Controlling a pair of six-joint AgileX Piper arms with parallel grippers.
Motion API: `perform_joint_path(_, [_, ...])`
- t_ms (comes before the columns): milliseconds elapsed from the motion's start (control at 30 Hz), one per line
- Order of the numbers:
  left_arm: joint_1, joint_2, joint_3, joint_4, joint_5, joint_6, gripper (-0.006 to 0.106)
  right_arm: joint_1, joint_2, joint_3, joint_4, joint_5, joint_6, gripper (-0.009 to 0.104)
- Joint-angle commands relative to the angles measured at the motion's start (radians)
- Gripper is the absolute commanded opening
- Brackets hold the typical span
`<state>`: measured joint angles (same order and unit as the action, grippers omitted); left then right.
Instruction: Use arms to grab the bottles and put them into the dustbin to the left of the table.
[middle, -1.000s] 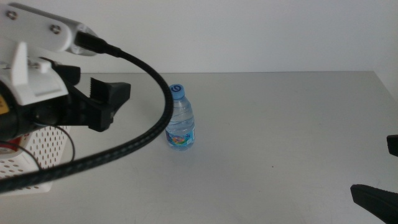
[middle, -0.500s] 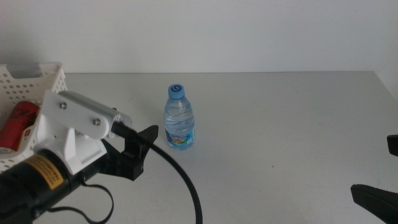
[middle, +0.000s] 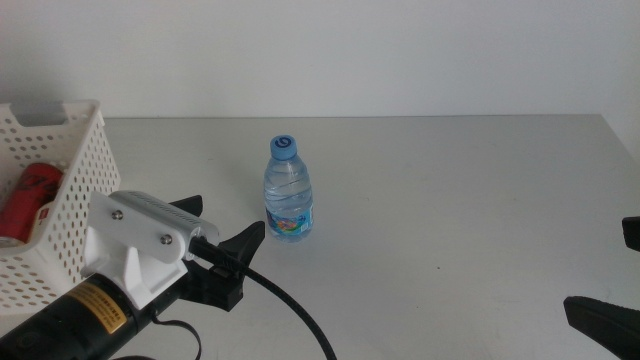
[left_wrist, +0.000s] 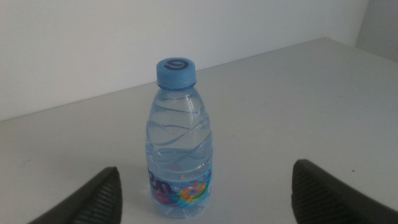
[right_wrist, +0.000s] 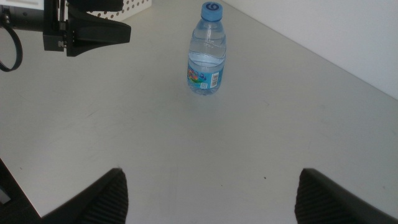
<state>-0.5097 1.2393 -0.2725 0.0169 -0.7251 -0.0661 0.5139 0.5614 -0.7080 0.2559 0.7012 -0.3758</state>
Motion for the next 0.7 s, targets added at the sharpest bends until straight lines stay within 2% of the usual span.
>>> perform_joint_path(0, [-0.007,0.023,-0.025,-0.004,-0.141,-0.016,0.093,0.005,0.001,-0.027,0.004,-0.064,-0.013,0.07])
perform_joint_path(200, [-0.007,0.163,-0.045,-0.003,-0.329,-0.028,0.093,0.005,0.001,-0.027,0.004,-0.064,-0.013,0.07])
perform_joint_path(500, [-0.007,0.392,-0.252,-0.004,-0.33,-0.043,0.093,0.005,0.001,-0.027,0.004,-0.064,-0.013,0.07])
perform_joint_path(667, [-0.007,0.5,-0.341,-0.045,-0.327,-0.043,0.093,0.005,0.001,-0.027,0.004,-0.064,-0.013,0.07])
